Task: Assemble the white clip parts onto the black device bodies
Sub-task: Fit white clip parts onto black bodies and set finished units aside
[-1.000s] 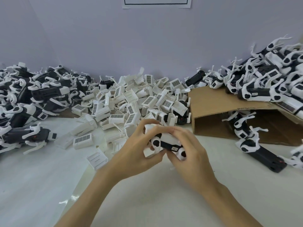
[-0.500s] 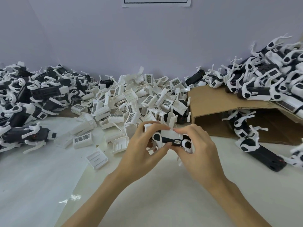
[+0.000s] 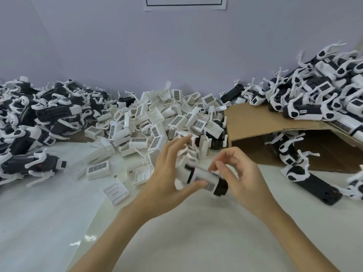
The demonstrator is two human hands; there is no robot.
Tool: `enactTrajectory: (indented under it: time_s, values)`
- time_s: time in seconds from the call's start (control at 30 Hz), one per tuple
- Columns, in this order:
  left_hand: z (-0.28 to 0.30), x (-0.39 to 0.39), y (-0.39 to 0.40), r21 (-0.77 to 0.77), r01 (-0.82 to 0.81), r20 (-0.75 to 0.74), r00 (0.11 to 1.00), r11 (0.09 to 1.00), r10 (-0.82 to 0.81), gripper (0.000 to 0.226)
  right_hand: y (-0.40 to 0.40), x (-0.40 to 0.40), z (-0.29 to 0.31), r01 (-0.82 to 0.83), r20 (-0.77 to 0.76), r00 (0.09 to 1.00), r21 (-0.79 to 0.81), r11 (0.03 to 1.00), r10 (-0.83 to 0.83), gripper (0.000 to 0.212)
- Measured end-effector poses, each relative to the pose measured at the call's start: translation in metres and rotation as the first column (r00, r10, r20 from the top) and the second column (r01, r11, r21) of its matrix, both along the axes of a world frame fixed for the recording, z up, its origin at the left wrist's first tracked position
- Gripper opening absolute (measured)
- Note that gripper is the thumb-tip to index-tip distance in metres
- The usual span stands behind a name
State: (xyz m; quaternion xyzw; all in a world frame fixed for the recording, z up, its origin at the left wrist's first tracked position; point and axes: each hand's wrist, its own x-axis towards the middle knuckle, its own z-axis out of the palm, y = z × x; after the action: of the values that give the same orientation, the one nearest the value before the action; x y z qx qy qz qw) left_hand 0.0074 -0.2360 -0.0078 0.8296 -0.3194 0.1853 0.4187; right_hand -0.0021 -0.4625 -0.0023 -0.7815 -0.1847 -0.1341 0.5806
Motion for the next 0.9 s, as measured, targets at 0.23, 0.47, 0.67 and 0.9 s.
enactTrajectory:
  time_s: [0.23, 0.47, 0.67, 0.9]
  values:
    - [-0.013, 0.002, -0.005, 0.215, 0.016, -0.023, 1.000, 0.976, -0.012, 0.046, 0.015, -0.003, -0.018, 0.017, 0.024, 1.000, -0.345, 0.938, -0.009, 0.027]
    - [-0.015, 0.005, -0.001, 0.235, 0.014, -0.146, 0.989, 0.972, 0.022, 0.053, 0.001, -0.001, -0.010, -0.082, -0.063, 0.996, -0.564, 0.822, 0.057, 0.035]
    - [-0.009, 0.005, 0.003, 0.185, 0.007, -0.188, 0.982, 0.983, 0.029, 0.049, 0.002, 0.001, -0.007, -0.017, 0.013, 0.999, -0.610, 0.792, 0.032, 0.034]
    - [0.009, 0.004, 0.007, 0.171, -0.081, 0.229, 0.973, 0.982, 0.040, 0.040, 0.002, 0.000, 0.002, 0.373, 0.600, 0.800, -0.495, 0.785, -0.002, 0.041]
